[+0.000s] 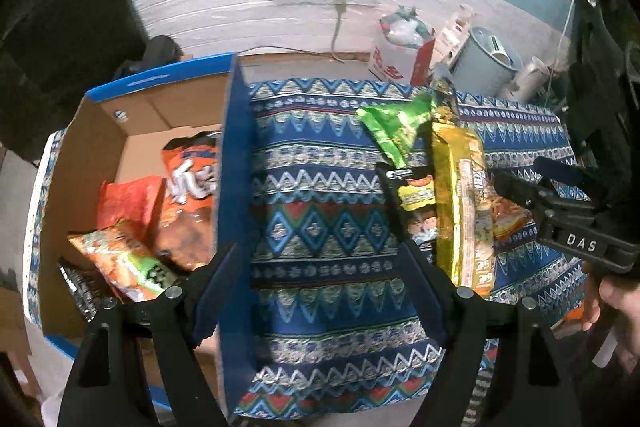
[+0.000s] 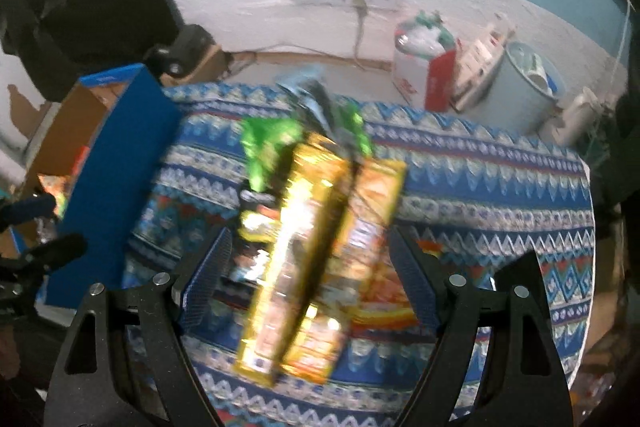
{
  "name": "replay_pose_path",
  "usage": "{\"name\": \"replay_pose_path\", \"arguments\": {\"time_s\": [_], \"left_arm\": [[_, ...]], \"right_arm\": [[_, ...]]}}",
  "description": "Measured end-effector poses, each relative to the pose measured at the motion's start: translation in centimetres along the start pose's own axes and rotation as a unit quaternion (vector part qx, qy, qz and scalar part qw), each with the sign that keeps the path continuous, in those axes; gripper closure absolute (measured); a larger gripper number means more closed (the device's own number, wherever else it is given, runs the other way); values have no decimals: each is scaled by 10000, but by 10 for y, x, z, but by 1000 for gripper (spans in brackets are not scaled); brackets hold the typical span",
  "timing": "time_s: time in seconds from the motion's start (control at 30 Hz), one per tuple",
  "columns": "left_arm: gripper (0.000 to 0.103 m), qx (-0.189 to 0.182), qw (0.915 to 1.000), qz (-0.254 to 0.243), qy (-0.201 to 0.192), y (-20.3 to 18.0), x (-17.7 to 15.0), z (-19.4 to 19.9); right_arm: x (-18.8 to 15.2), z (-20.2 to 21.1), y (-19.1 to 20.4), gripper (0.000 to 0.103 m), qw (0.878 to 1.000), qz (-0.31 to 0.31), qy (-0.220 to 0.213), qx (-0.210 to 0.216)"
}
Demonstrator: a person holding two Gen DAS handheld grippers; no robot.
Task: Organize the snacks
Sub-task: 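Move both tools back over the remaining snack pile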
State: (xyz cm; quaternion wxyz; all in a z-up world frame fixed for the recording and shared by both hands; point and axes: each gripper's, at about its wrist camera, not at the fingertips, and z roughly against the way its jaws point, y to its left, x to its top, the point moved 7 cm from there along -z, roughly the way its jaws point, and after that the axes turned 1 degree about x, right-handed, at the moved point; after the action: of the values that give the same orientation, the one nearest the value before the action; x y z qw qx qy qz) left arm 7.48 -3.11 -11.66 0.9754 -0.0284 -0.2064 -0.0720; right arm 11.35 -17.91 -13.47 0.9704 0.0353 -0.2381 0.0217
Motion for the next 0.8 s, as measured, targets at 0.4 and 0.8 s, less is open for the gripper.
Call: {"name": "replay_pose_path", "arguments": {"time_s": [0.4, 0.8], "left_arm": [[22, -58, 9990, -225, 388, -49, 1, -39], [22, 23, 9967, -519, 629, -92, 3, -73]], "right_arm": [[-42, -32, -74, 22, 9963, -705, 464, -179], [-64, -63, -93, 22, 9920, -885, 881, -179]]}}
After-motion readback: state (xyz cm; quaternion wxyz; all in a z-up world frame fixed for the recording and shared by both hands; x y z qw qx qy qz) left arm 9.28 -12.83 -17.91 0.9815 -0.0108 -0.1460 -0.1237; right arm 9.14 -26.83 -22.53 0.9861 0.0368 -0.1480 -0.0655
